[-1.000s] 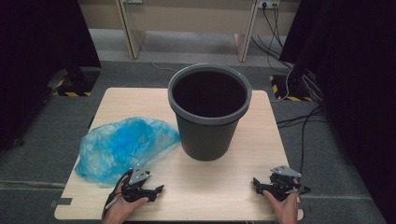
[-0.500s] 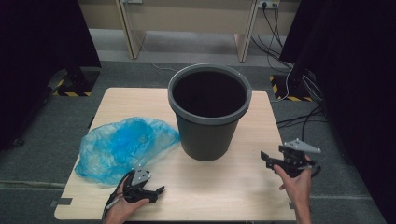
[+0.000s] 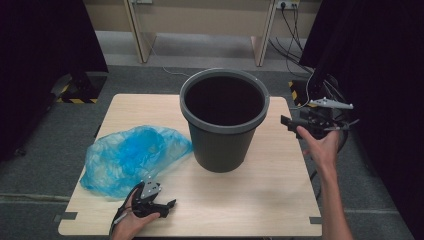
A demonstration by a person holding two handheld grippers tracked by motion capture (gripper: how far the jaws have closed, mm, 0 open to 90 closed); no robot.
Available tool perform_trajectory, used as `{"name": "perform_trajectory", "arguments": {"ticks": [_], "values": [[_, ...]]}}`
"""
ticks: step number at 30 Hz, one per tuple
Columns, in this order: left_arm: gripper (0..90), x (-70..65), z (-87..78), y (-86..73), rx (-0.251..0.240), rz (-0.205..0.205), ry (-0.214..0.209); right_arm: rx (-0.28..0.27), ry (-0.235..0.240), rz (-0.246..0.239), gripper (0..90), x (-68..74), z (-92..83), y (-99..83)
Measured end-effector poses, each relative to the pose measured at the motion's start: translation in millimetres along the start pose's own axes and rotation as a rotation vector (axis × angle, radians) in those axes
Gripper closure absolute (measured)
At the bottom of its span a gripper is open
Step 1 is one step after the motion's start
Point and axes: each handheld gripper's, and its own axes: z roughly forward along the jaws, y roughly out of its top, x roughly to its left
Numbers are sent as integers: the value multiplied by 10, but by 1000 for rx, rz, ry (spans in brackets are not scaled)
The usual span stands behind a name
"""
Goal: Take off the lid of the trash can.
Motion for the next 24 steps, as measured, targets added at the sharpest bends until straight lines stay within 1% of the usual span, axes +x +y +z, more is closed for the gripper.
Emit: {"name": "perform_trajectory", "arguments": {"ticks": [2,3,4,6,7,8,9,10,11,12,15,16,17,18,20,21,22,23,24], "values": [[152,0,0,0,0,0,0,-10,2,2,220,22,11,128],[152,0,0,0,0,0,0,-20,4,-2,225,58,17,256],[152,0,0,0,0,0,0,-20,4,-2,225,58,17,256],[153,0,0,0,0,0,0,-33,1,-6,229,89,16,384],[152,0,0,0,0,-1,-1,-44,-5,-8,230,117,12,497],[152,1,0,0,0,0,0,-48,-2,-7,230,136,11,546],[152,0,0,-1,0,0,0,-48,-2,-7,230,136,11,546],[153,0,0,0,0,0,0,-49,6,-9,233,154,14,593],[153,0,0,-1,0,0,0,-54,21,-13,251,205,21,679],[153,0,0,0,0,0,0,-54,21,-13,251,205,21,679],[153,0,0,-1,0,0,1,-48,28,-32,264,292,49,798],[152,0,0,-1,0,0,1,-31,41,-43,281,351,88,867],[152,0,0,-1,0,0,1,-30,48,-48,292,382,108,896],[152,0,0,-1,0,-1,1,-30,48,-48,292,382,108,896],[153,0,-1,-1,0,-1,1,-14,54,-69,325,455,157,938],[153,0,-1,-1,0,-1,1,5,49,-82,328,494,192,954],[153,0,-1,-1,0,-1,1,52,43,-101,360,563,263,979],[153,0,-1,-1,0,-1,1,52,43,-101,360,563,263,979],[152,0,-1,-1,0,-1,1,88,35,-103,385,603,333,998]]}}
